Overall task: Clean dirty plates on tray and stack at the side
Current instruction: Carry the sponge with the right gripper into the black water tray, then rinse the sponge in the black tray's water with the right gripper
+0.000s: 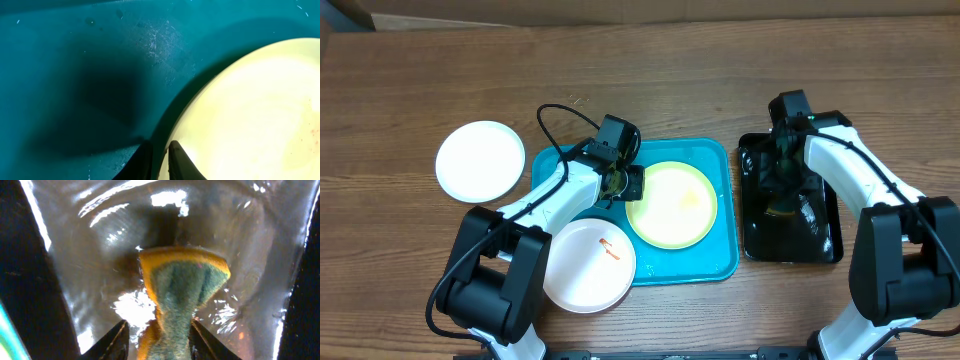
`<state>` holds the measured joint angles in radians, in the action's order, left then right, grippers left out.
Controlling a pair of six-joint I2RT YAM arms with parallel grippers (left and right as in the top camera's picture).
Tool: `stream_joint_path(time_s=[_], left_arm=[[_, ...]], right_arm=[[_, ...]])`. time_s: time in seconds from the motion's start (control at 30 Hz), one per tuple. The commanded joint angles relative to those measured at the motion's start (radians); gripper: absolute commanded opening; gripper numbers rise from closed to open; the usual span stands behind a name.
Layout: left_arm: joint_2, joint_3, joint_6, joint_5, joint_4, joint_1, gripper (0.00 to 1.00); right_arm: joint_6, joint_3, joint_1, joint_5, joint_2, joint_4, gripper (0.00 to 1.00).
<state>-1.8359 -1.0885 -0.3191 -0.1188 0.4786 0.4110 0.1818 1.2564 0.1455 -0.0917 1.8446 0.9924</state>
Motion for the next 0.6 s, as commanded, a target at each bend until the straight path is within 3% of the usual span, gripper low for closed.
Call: stream_joint_path(time_s=[0.0, 0.07, 0.17, 0.23, 0.57], left_arm=[[-0.008, 0.003, -0.003, -0.005, -0.002, 0.002, 0.15], [-0.008, 0.003, -0.003, -0.005, -0.002, 0.002, 0.14], [-0.008, 0.003, -0.003, -0.005, -0.002, 0.002, 0.14], [-0.008, 0.003, -0.003, -0.005, -0.002, 0.002, 0.14], [-0.008, 0.003, -0.003, -0.005, -0.002, 0.002, 0.14]], right_arm=[[-0.003, 0.042, 0.005, 0.028, -0.021, 0.003, 0.39], [-0.003, 0.042, 0.005, 0.041, -0.021, 0.0, 0.37], [-0.003, 0.04, 0.005, 0.134, -0.02, -0.003, 0.14], [-0.003, 0.04, 0.005, 0.162, -0.02, -0.003, 0.06], [0.012, -0.01, 0.043, 0.204, -0.019, -0.052, 0.04]])
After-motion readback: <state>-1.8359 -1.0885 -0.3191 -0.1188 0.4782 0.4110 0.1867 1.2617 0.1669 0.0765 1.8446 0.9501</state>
